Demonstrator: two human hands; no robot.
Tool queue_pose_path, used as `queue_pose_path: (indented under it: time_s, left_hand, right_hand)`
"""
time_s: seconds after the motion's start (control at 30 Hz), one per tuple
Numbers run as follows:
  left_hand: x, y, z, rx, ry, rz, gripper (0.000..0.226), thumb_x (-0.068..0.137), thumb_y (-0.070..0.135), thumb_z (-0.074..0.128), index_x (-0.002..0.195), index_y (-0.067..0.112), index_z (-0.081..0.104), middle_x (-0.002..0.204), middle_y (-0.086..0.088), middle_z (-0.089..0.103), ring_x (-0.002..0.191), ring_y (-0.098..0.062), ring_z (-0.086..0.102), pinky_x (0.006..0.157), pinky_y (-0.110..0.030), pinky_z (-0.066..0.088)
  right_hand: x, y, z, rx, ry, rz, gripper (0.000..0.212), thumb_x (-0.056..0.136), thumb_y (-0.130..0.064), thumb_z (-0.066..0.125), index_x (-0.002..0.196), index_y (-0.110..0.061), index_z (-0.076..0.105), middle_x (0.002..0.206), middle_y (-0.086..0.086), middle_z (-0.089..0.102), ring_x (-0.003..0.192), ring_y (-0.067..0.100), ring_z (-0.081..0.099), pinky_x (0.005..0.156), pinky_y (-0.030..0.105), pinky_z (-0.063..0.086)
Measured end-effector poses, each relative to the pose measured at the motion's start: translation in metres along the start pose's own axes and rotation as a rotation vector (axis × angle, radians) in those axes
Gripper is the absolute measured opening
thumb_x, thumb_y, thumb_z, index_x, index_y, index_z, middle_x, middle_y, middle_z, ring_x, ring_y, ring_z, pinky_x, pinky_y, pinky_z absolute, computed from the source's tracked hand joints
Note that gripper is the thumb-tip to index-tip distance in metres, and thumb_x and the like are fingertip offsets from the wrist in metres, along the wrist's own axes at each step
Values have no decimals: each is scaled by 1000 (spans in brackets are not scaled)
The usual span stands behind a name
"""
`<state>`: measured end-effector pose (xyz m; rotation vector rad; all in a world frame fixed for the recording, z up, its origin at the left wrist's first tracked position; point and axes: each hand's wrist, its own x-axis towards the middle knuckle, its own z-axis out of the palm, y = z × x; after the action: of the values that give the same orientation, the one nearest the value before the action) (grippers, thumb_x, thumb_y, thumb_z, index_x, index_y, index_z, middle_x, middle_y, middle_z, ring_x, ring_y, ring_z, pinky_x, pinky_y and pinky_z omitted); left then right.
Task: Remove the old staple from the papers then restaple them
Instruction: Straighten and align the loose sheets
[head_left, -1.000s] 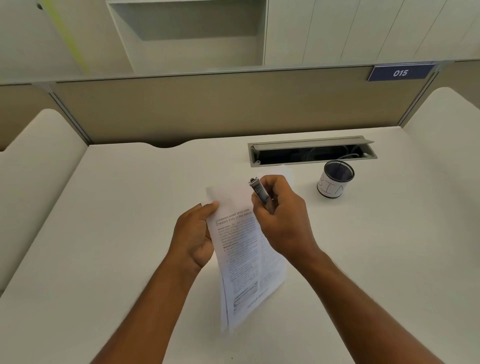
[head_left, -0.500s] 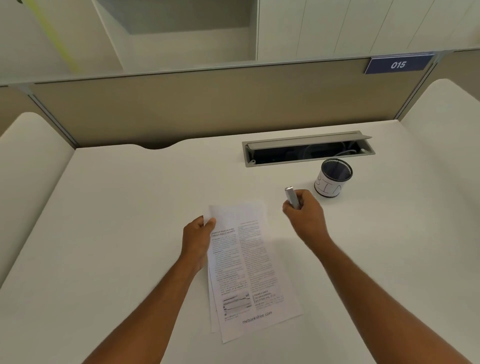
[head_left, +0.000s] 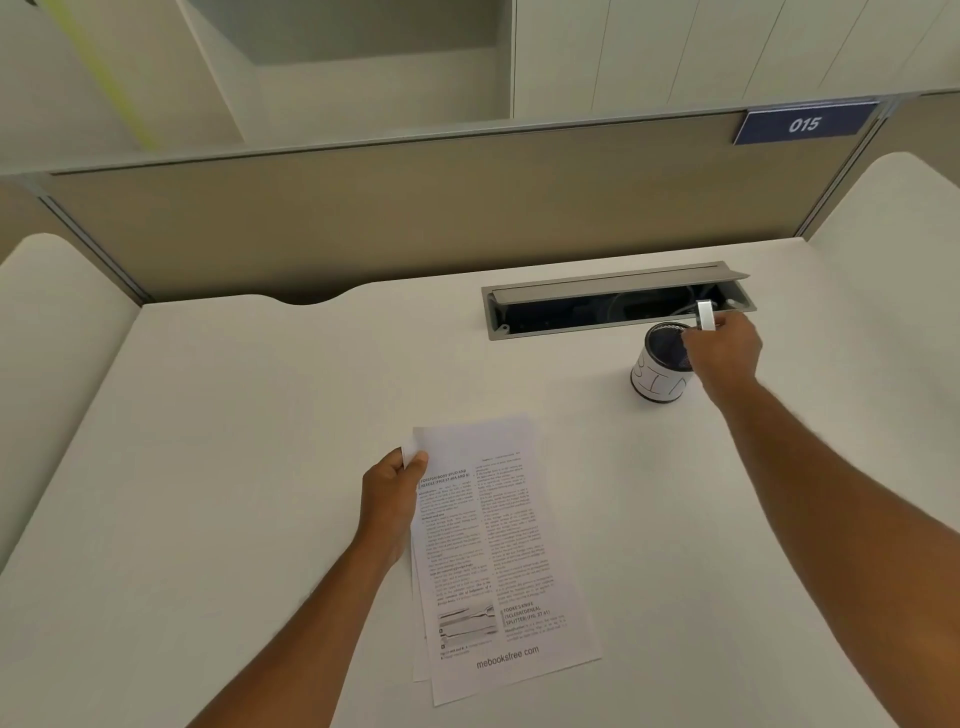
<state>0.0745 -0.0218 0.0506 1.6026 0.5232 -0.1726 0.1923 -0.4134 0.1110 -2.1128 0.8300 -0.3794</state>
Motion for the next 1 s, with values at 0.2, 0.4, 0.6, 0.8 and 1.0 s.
queue_pose_path:
  time_s: [0.2, 0.4, 0.6, 0.8, 1.0]
  left_hand:
    - [-3, 0, 1, -32, -33, 25, 22, 98, 17, 62, 82, 3, 57, 85, -19, 65, 79, -29, 64, 71, -41, 48]
    - [-3, -1, 1, -47, -34, 34, 24, 99, 17, 61, 76, 9, 63, 84, -12, 72, 80, -28, 69, 73, -41, 53]
    - [-8, -3, -4, -69, -52, 66, 24, 100, 18, 60, 94, -5, 65, 94, -20, 72, 85, -30, 70, 76, -43, 54]
    - [-17, -2, -10, -101, -55, 88, 18, 100, 18, 61, 102, 4, 72, 92, -11, 75, 83, -24, 73, 73, -38, 59]
    - [-23, -2, -12, -119, -43, 112, 19, 100, 17, 60, 103, 2, 71, 95, -11, 75, 88, -24, 71, 79, -40, 57]
  right_hand:
    - [4, 0, -5, 8, -3, 1, 30, 87, -15, 70, 114, -4, 67, 104, 14, 69, 84, 24, 58, 66, 28, 45]
    - [-29, -5, -14, 158, -41, -56, 29, 86, -34, 64, 101, -10, 66, 95, 11, 72, 85, 26, 68, 79, 42, 58]
    - [-90, 22, 5, 294, -274, 107, 26, 79, -36, 55, 67, -14, 66, 68, 5, 67, 52, 15, 54, 48, 26, 40]
    - [-126, 78, 27, 26, -392, 118, 19, 82, -20, 63, 73, -4, 64, 62, 7, 62, 55, 22, 54, 55, 30, 42]
    - [-142, 97, 40, -241, -305, -20, 20, 91, -23, 59, 90, -6, 69, 87, 16, 65, 80, 33, 60, 65, 31, 42]
